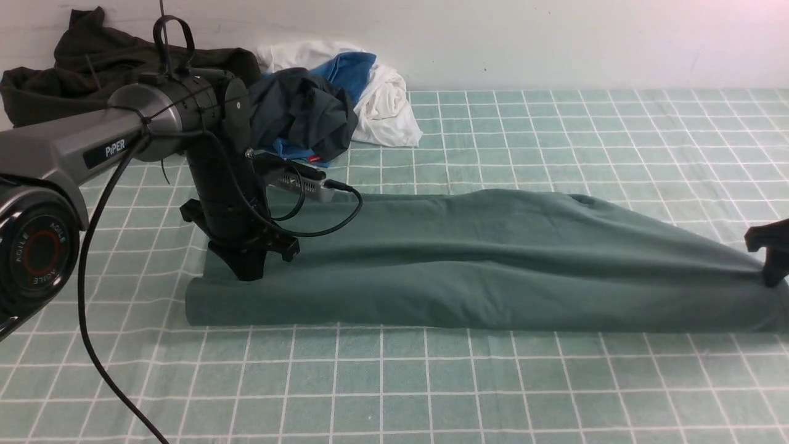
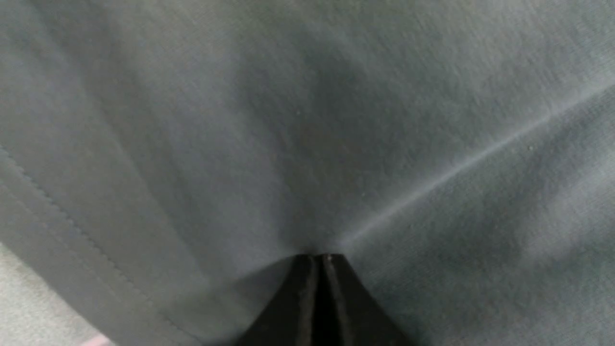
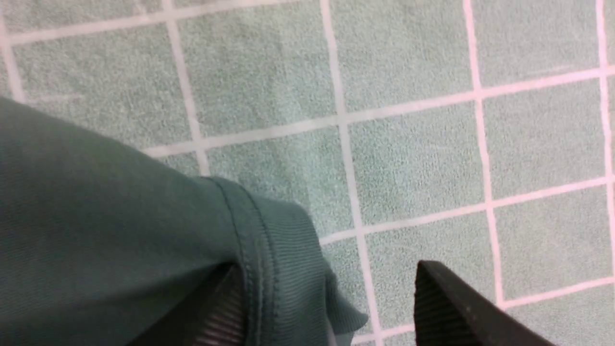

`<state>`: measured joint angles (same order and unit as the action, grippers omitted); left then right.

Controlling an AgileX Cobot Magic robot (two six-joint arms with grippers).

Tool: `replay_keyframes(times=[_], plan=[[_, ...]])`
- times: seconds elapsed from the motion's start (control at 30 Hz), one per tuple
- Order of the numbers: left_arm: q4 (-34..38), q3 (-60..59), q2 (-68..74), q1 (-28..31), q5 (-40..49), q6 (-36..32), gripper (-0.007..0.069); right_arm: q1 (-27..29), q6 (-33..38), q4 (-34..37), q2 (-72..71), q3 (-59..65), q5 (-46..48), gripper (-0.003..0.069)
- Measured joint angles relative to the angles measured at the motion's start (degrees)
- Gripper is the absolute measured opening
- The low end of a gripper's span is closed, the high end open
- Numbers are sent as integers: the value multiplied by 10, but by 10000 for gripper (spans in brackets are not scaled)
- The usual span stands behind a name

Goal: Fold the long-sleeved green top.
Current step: Use the right arm to clamp the right edge of the fabric, then use the right arm to drag the right edge of the fabric to the left and folds it over the left edge

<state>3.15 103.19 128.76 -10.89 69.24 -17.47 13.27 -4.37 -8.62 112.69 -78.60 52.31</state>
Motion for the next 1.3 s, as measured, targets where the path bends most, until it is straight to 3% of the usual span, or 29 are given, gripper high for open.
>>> replay_keyframes(times=[0.3,0.43,0.6,0.63,0.67,0.73,1.07,1.23,1.3], plan=[[5,-1,0,0,0,-4,-3,2,27,20,39,-2,-11,481],[5,-1,-1,0,0,-4,-3,3,52,33,41,-5,-10,449],[-1,-4,-33,0,0,-5,-3,3,99,69,42,-6,-7,237],[-1,-4,-36,0,0,-5,-3,3,101,71,42,-6,-7,225],[-6,1,-62,0,0,-5,-3,3,118,82,40,-6,-5,120],[-12,8,-108,0,0,-4,-3,3,131,86,34,-5,-2,57],[-17,0,-331,0,14,-2,-3,-3,144,90,-86,-83,92,53],[-20,-32,-462,0,24,22,-3,-89,147,100,-151,-204,146,53],[-20,-47,-501,0,28,24,-3,-163,148,105,-148,-244,164,53]])
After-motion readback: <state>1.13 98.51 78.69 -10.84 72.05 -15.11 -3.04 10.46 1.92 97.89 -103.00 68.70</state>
